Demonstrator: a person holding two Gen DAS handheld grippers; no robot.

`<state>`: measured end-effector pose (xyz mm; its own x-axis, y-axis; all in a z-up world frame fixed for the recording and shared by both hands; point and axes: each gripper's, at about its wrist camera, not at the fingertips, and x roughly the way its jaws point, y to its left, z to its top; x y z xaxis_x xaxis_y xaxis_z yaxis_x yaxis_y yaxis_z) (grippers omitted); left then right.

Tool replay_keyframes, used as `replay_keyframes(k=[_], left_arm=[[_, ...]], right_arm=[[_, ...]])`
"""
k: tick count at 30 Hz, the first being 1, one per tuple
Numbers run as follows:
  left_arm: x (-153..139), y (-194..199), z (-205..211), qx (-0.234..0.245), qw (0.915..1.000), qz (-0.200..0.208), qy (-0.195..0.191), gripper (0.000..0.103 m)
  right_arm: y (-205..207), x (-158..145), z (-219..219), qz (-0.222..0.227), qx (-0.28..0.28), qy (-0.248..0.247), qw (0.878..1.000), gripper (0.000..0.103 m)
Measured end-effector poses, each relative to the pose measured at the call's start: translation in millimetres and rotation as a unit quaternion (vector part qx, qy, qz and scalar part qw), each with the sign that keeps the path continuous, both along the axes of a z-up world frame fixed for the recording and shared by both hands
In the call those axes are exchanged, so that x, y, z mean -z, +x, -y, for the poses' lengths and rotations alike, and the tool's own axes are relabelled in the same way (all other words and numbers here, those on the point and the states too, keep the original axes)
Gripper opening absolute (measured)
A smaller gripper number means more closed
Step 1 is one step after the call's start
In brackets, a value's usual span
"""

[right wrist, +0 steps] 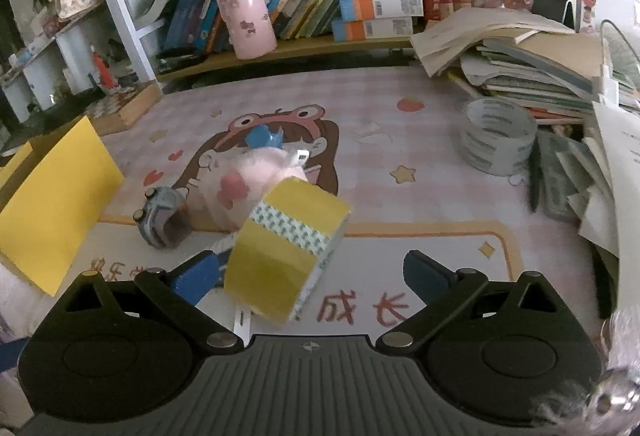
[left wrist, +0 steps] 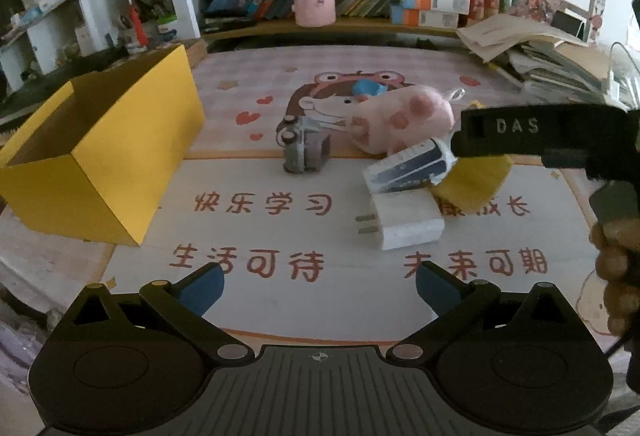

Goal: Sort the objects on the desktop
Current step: 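Lower the right tool onto the yellow tape roll while the left tool approaches the white charger, then close the right tool on the tape roll while the left tool grasps the white charger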

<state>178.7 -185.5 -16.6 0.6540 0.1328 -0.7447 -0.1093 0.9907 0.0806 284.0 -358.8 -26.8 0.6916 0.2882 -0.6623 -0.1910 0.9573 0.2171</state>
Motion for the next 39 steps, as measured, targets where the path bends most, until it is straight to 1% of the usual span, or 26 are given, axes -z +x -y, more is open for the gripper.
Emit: replay_keyframes(k=[2,3,6,7,8,11,13,14,16,20,22,24,25,26,27,29,30,31,32,34,36,39], left_arm=[[0.2,1.3,0.3,-0.001,1.0000,-0.002,0.004,0.103],[0.1,3.0,0.5,-0.001,1.0000,-0.004,0.005,0.103],[2.0,7.1,2.1,0.005,1.0000,-0.007,0.002,0.103],[3.2,10.5,3.3,0.009,0.9999,-0.009,-0.002,0.103],[4.6,13.9,4.8,0.014,0.9998,-0.012,-0.005,0.103],[10.2,24.6,11.4,0.034,0.9991,-0.017,-0.019,0.103],[14.0,32.3,18.1,0.051,0.9983,-0.017,-0.025,0.103],[15.8,35.8,21.7,0.057,0.9979,-0.015,-0.025,0.103],[20.2,44.3,29.2,0.069,0.9973,-0.012,-0.024,0.103],[28.6,58.8,36.6,0.076,0.9969,-0.009,-0.021,0.100],[32.0,65.8,36.5,0.072,0.9971,-0.012,-0.022,0.099],[35.7,72.4,35.9,0.070,0.9970,-0.019,-0.028,0.099],[37.7,75.1,35.8,0.070,0.9968,-0.024,-0.030,0.099],[39.8,77.3,36.0,0.070,0.9966,-0.028,-0.032,0.098],[42.3,79.3,36.1,0.070,0.9964,-0.033,-0.033,0.095],[46.9,81.4,35.6,0.067,0.9963,-0.041,-0.036,0.088],[48.5,82.3,34.0,0.063,0.9964,-0.043,-0.038,0.080],[50.2,83.2,31.7,0.056,0.9965,-0.046,-0.041,0.074],[50.2,82.7,29.7,0.052,0.9969,-0.042,-0.042,0.073],[50.0,83.0,26.5,0.049,0.9971,-0.036,-0.046,0.066],[49.8,83.5,24.8,0.046,0.9971,-0.034,-0.049,0.066],[49.0,82.8,22.6,0.043,0.9968,-0.034,-0.058,0.066]], right_arm=[[5.4,0.2,0.4,-0.001,0.005,0.003,1.000,0.092],[7.7,0.6,1.5,-0.001,0.007,0.007,1.000,0.091],[9.6,1.5,6.9,-0.001,0.002,0.027,1.000,0.083],[8.1,1.1,8.9,0.001,-0.002,0.031,1.000,0.077],[6.2,-0.1,10.8,0.005,-0.006,0.036,0.999,0.068],[-2.1,-5.0,17.9,0.015,-0.012,0.036,0.999,0.055],[-5.4,-6.3,24.6,0.016,-0.006,0.027,0.999,0.054],[-5.6,-5.7,29.7,0.011,0.004,0.020,1.000,0.052],[-1.9,0.2,40.9,-0.011,0.028,0.012,0.999,0.049],[7.8,17.0,61.8,-0.064,0.071,0.020,0.995,0.043],[7.4,20.4,65.7,-0.071,0.080,0.023,0.994,0.043],[7.6,20.3,65.8,-0.067,0.079,0.015,0.995,0.043],[7.1,19.4,64.9,-0.063,0.076,0.009,0.995,0.043],[7.8,18.4,63.7,-0.059,0.072,0.004,0.996,0.049],[8.0,17.3,62.5,-0.055,0.069,0.000,0.996,0.053],[7.8,13.9,60.6,-0.041,0.063,-0.010,0.997,0.074],[6.6,11.7,58.3,-0.030,0.058,-0.019,0.998,0.077],[6.6,10.2,55.7,-0.021,0.051,-0.029,0.998,0.083],[6.5,8.9,52.3,-0.013,0.042,-0.040,0.998,0.090],[6.3,8.9,44.0,-0.001,0.021,-0.065,0.998,0.096],[7.4,11.9,37.2,0.001,0.003,-0.084,0.996,0.098],[12.4,19.7,31.6,-0.019,-0.014,-0.099,0.995,0.099]])
